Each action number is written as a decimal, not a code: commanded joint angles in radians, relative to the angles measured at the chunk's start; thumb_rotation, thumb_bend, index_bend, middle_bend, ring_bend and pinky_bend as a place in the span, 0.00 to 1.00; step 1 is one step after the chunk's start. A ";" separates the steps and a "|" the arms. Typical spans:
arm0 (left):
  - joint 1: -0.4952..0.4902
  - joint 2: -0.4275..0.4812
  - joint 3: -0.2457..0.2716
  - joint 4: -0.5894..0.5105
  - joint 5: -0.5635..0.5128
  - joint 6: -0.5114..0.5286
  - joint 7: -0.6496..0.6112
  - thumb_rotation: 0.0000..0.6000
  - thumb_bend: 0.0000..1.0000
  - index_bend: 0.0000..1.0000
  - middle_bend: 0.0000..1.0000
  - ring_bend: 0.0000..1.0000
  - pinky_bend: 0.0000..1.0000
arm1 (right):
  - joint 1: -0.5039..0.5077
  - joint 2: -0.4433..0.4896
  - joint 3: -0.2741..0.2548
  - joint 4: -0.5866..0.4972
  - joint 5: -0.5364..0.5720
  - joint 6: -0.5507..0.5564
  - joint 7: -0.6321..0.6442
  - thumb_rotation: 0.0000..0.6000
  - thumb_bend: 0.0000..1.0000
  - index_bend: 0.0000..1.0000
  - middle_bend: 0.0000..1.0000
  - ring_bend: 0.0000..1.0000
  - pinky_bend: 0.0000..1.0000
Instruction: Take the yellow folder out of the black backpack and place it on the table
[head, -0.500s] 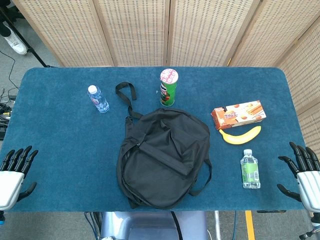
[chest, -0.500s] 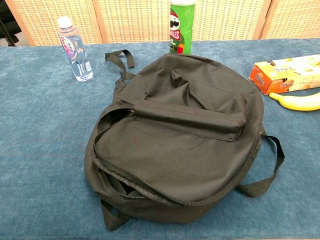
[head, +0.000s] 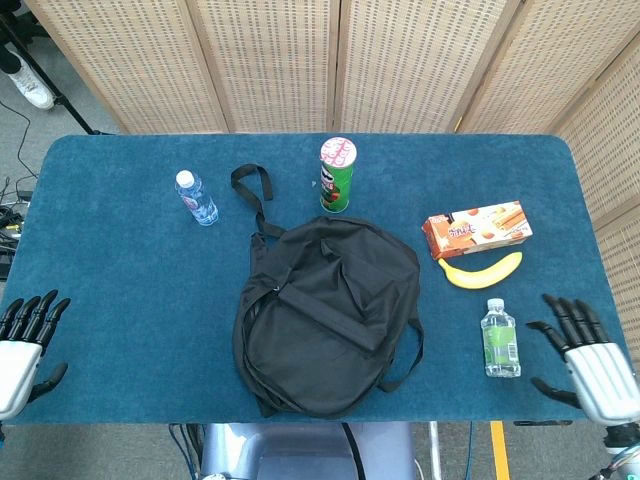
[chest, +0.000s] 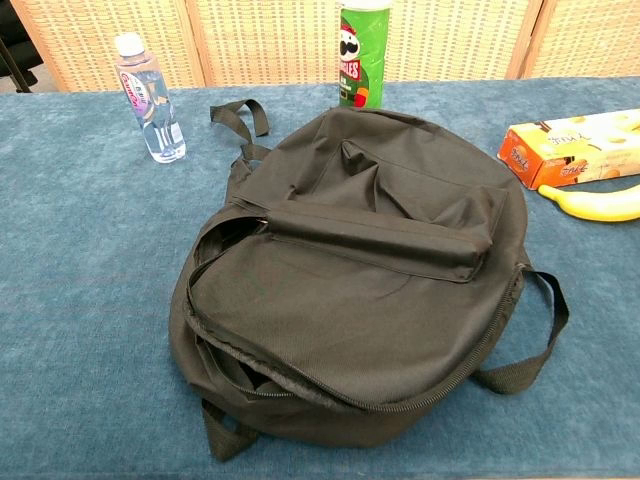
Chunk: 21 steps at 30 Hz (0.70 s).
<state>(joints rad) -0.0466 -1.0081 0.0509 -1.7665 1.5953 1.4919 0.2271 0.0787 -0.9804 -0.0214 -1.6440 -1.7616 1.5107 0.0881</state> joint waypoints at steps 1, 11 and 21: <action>-0.005 -0.006 -0.006 0.005 -0.018 -0.014 0.006 1.00 0.27 0.00 0.00 0.00 0.00 | 0.088 0.020 -0.058 0.017 -0.144 -0.088 0.104 1.00 0.00 0.25 0.05 0.00 0.03; -0.017 -0.016 -0.021 0.010 -0.063 -0.046 0.011 1.00 0.28 0.00 0.00 0.00 0.00 | 0.260 -0.046 -0.064 -0.011 -0.264 -0.263 0.113 1.00 0.00 0.25 0.05 0.00 0.03; -0.025 -0.007 -0.031 0.013 -0.088 -0.062 -0.010 1.00 0.28 0.00 0.00 0.00 0.00 | 0.343 -0.175 -0.046 -0.040 -0.248 -0.387 0.014 1.00 0.00 0.25 0.08 0.00 0.03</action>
<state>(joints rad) -0.0716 -1.0160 0.0199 -1.7533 1.5082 1.4307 0.2179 0.4069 -1.1341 -0.0710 -1.6736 -2.0148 1.1445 0.1221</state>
